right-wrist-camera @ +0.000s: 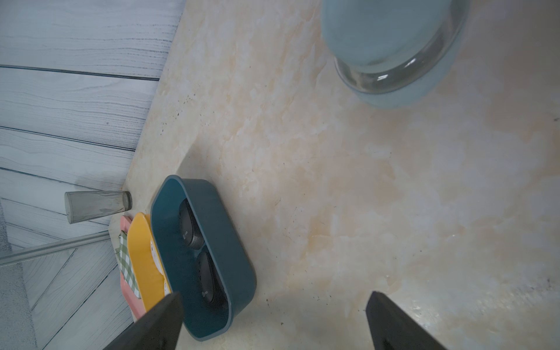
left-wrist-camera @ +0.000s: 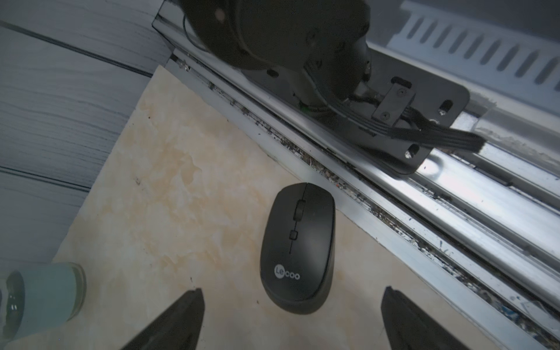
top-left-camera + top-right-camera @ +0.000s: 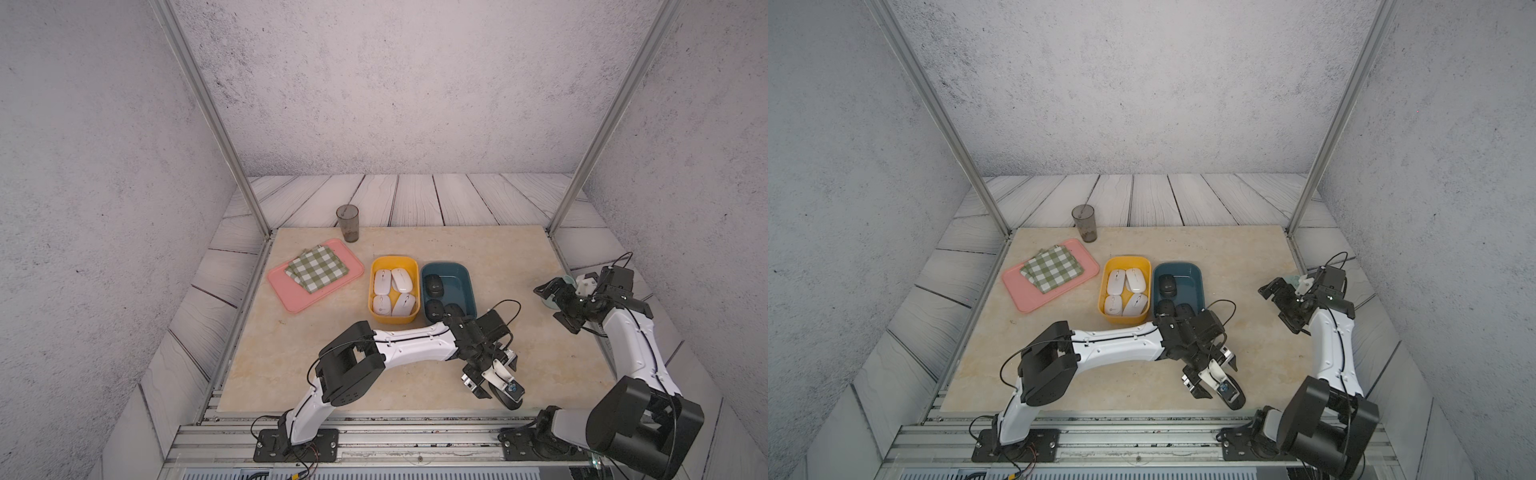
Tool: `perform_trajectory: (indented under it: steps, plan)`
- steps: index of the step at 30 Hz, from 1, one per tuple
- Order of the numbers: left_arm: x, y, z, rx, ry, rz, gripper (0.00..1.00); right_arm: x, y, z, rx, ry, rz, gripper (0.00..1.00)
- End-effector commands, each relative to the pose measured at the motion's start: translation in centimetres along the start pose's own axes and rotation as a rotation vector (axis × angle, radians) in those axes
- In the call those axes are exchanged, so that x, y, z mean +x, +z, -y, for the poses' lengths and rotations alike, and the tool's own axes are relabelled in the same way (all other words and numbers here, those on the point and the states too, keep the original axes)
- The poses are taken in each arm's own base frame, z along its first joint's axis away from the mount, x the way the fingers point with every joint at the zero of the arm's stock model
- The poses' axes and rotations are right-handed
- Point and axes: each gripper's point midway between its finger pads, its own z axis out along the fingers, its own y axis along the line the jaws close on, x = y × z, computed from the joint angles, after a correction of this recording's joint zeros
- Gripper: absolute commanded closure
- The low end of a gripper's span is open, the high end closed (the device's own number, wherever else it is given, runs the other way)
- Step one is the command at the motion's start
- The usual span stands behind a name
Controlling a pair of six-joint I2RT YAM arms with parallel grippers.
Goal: Place the mice by color into the storage box
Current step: Pick up the mouse from the center of the board.
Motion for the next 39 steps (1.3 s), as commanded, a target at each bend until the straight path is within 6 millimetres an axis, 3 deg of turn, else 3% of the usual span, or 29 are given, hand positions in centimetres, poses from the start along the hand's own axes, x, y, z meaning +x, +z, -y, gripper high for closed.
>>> perform_trajectory:
  steps: [1,8,15,32,39]
  plan:
    - [-0.8,0.7,1.3,0.08,0.013,0.05,0.02,0.2,-0.9,-0.9,-0.042,-0.006,0.027,0.01]
    - [0.0,2.2,2.0,0.141,-0.034,0.044,0.02,0.2,-1.8,-1.5,-0.063,-0.022,0.061,0.01]
    - [1.2,3.8,1.1,0.137,-0.075,0.013,0.02,0.0,-2.7,-2.3,-0.085,-0.039,0.092,0.01]
    - [3.8,6.8,2.4,0.227,-0.175,-0.059,0.03,0.7,-2.6,-3.3,-0.172,-0.036,0.096,0.01]
    - [3.6,7.0,1.7,0.214,-0.237,-0.077,0.17,0.8,-2.8,-3.4,-0.18,-0.037,0.109,0.01]
